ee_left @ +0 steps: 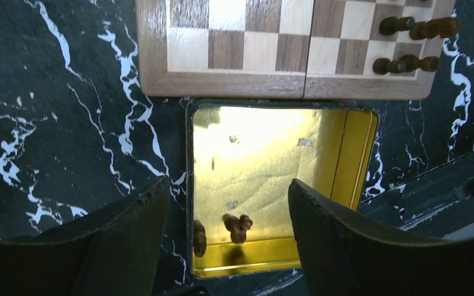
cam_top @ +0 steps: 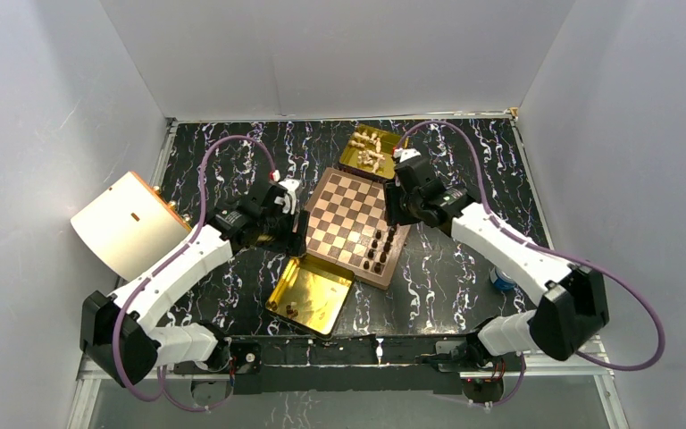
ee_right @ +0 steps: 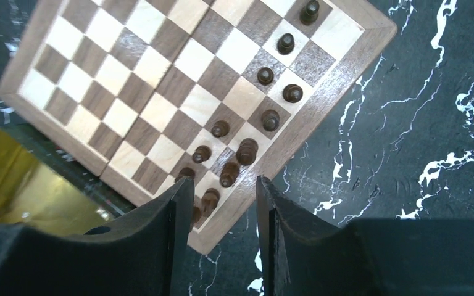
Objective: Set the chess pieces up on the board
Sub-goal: Place the chess piece on the chessboard, then pick up the chess piece from the storage box.
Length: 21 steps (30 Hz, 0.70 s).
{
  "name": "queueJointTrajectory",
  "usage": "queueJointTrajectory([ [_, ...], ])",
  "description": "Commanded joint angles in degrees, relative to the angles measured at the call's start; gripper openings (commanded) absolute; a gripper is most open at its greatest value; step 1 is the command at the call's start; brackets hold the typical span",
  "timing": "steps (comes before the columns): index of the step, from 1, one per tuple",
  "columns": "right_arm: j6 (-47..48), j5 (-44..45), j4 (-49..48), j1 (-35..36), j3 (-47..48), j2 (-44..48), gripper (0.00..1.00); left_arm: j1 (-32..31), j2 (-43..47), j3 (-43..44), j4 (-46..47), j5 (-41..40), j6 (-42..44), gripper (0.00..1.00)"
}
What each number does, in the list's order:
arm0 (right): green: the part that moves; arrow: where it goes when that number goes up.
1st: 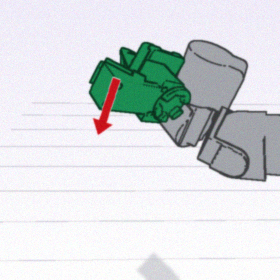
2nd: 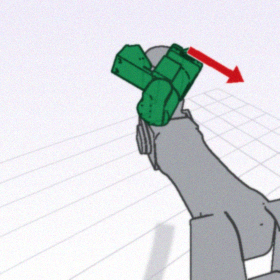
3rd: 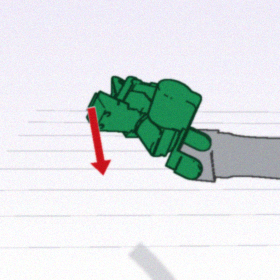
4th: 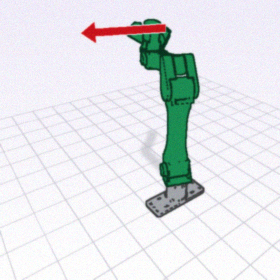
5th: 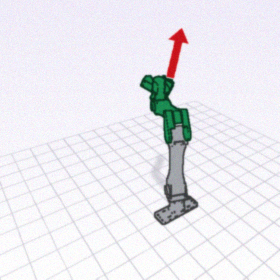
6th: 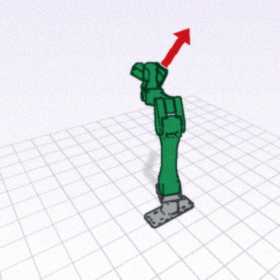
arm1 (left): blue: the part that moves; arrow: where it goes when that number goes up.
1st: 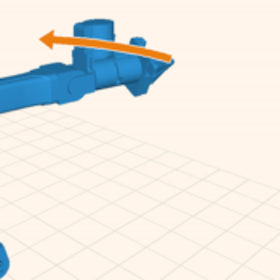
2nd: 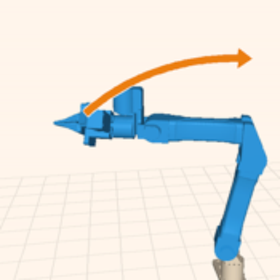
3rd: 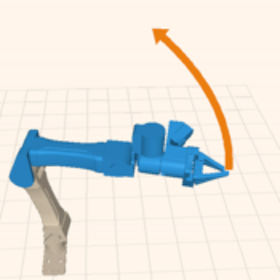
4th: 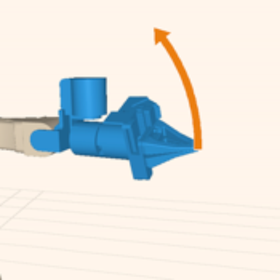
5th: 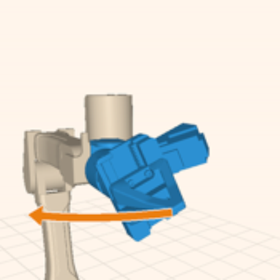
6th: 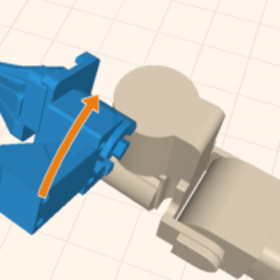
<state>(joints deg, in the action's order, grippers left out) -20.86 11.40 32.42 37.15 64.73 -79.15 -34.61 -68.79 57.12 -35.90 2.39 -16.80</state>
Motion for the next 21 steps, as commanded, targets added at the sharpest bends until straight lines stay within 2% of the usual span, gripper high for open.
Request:
queueJointTrajectory([
  [1, -0.6, -3.2, -4.4, 0.2, 0.2, 6.3, 0.5, -0.2, -1.1, 4.7, -11.2, 0.5, -2.1, 0.63],
  [5, -0.5, -5.6, -7.7, 0.2, -2.1, 9.9, 0.5, -2.0, -2.0, 6.1, -15.1, 0.2, -3.8, 0.52],
  [13, -0.5, -4.8, -11.3, 0.2, -7.3, 16.8, 0.5, -12.4, -5.2, 3.4, -16.4, -4.7, -12.0, 0.47],
  [21, 0.2, -2.2, -11.3, 0.2, -9.1, 20.5, 0.49, -14.1, -6.8, -2.7, -13.4, -5.2, -15.4, 0.38],
])
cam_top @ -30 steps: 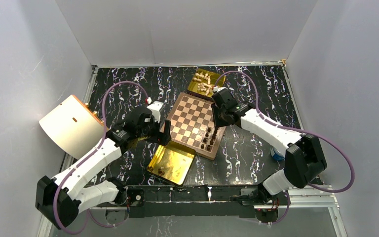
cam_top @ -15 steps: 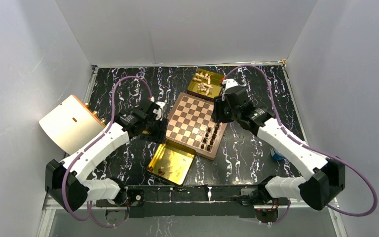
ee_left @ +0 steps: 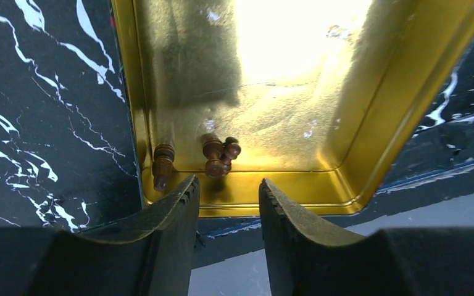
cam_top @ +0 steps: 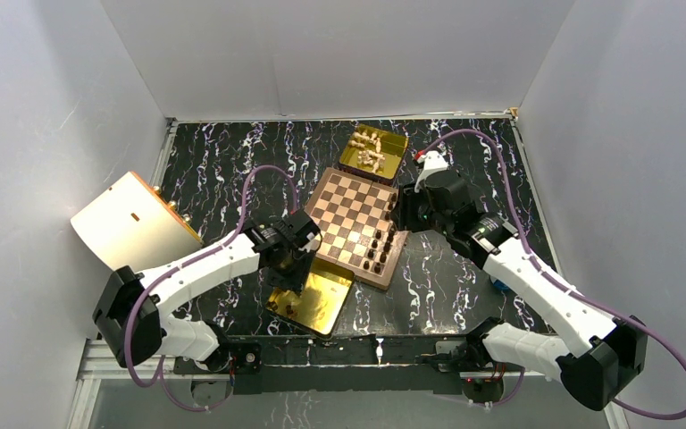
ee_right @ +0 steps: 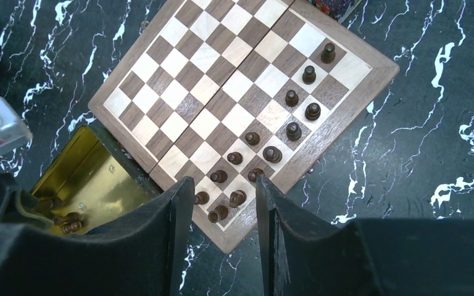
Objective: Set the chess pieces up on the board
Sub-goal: Pick up the chess piece from the storage box.
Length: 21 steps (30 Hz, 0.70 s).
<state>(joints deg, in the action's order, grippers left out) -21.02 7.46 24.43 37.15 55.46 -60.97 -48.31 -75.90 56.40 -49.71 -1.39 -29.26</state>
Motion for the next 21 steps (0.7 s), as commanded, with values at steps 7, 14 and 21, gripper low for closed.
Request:
queueJointTrajectory([
  [7, 0.9, 3.4, -3.4, 0.1, -0.6, 3.9, 0.49, -0.6, -1.6, -5.5, 1.3, -0.5, -3.4, 0.35],
  [14, 1.4, 4.7, -3.0, 0.2, -0.4, 3.7, 0.5, -0.6, -4.1, -6.5, 3.2, 0.4, -2.8, 0.34],
  [21, 2.1, 5.5, -2.9, 0.1, -0.1, 3.3, 0.5, -0.8, -6.1, -6.8, 3.7, 1.3, -2.0, 0.31],
])
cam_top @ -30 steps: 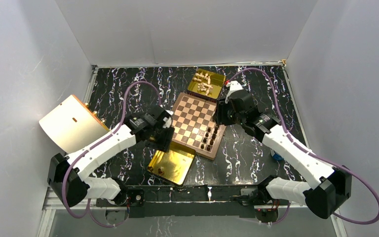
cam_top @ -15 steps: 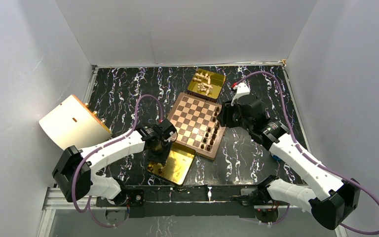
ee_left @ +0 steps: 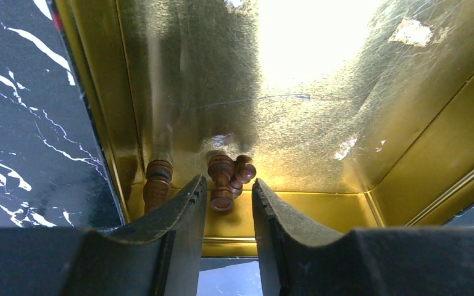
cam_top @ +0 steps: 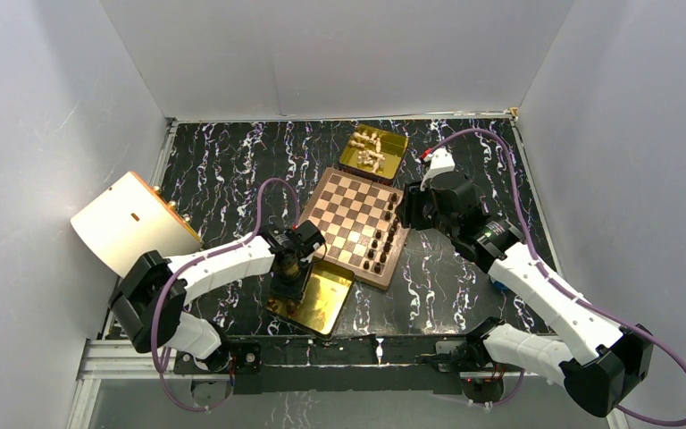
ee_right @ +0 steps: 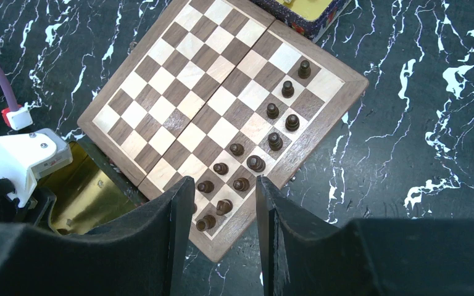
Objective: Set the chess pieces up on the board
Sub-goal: Pick up the chess piece from the storage box.
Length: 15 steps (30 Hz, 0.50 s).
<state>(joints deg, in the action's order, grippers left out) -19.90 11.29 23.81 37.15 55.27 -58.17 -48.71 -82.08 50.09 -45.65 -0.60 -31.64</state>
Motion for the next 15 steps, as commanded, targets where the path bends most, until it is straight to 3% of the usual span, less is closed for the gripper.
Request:
queueJointTrajectory([
  [1, 1.1, 1.8, -2.2, 0.1, 0.1, 0.5, 0.5, -0.4, -0.1, -0.6, -0.4, 0.5, 0.5, 0.31],
  [15, 1.6, 2.5, -1.8, 0.2, -0.3, -0.3, 0.5, -0.5, -0.6, -0.8, -3.0, -0.8, 1.3, 0.31],
])
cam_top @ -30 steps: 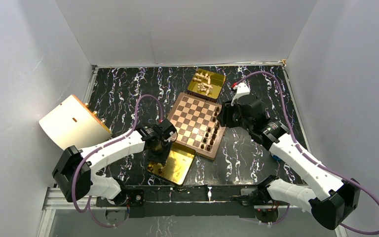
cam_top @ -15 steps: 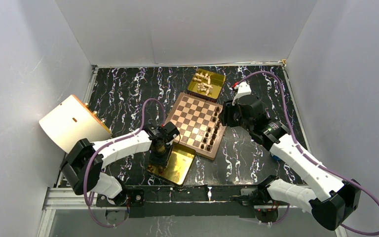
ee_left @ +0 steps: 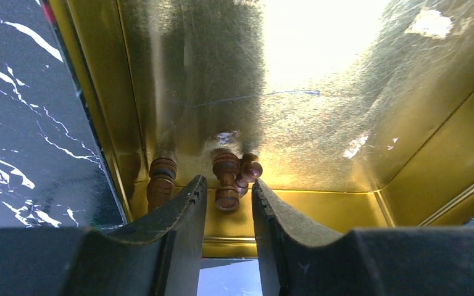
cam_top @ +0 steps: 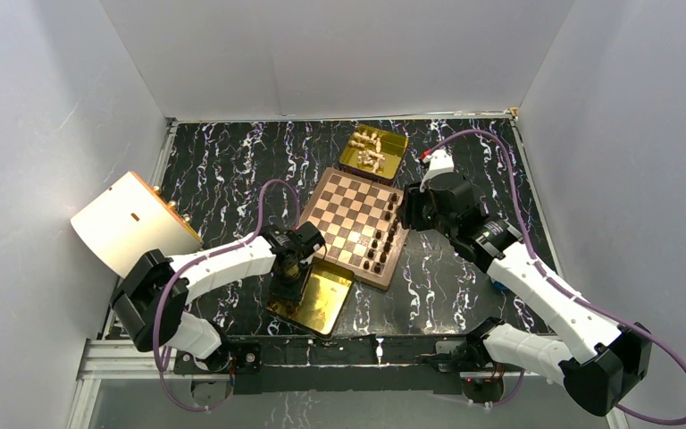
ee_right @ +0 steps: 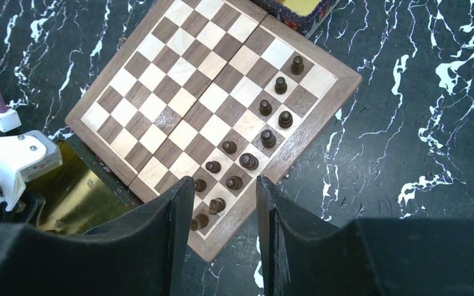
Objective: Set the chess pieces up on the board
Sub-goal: Pick up the chess piece from the storage box.
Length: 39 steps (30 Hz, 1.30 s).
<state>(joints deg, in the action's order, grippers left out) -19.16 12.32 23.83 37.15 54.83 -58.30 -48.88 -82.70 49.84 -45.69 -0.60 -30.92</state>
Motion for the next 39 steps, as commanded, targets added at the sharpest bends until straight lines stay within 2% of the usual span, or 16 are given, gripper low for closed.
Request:
queueJointTrajectory([
  [1, 0.7, 1.5, -1.8, 0.1, 0.0, -0.1, 0.5, -0.3, 0.1, -0.4, -3.0, -0.8, 0.6, 0.3],
  [9, 0.8, 1.9, -1.6, 0.1, -0.2, 0.2, 0.5, -0.4, 0.7, 0.9, -2.8, -0.4, 1.0, 0.22],
  [16, 0.9, 1.2, -1.5, 0.0, -0.5, 0.1, 0.5, -0.4, 1.0, 7.0, -5.0, -1.2, 2.4, 0.17],
  [22, 0.5, 1.0, -1.0, 0.0, -0.7, 1.2, 0.5, -0.4, -1.1, 12.5, -7.9, -2.1, 4.0, 0.16],
  [30, -0.2, -0.2, -0.5, 0.1, -1.0, 2.1, 0.5, -0.4, -1.8, 13.8, -7.8, -2.9, 4.3, 0.15],
  [39, -0.3, -0.6, 0.0, 0.0, -1.6, 3.2, 0.5, 0.2, -5.5, 22.9, -8.9, -8.9, 6.3, 0.16],
])
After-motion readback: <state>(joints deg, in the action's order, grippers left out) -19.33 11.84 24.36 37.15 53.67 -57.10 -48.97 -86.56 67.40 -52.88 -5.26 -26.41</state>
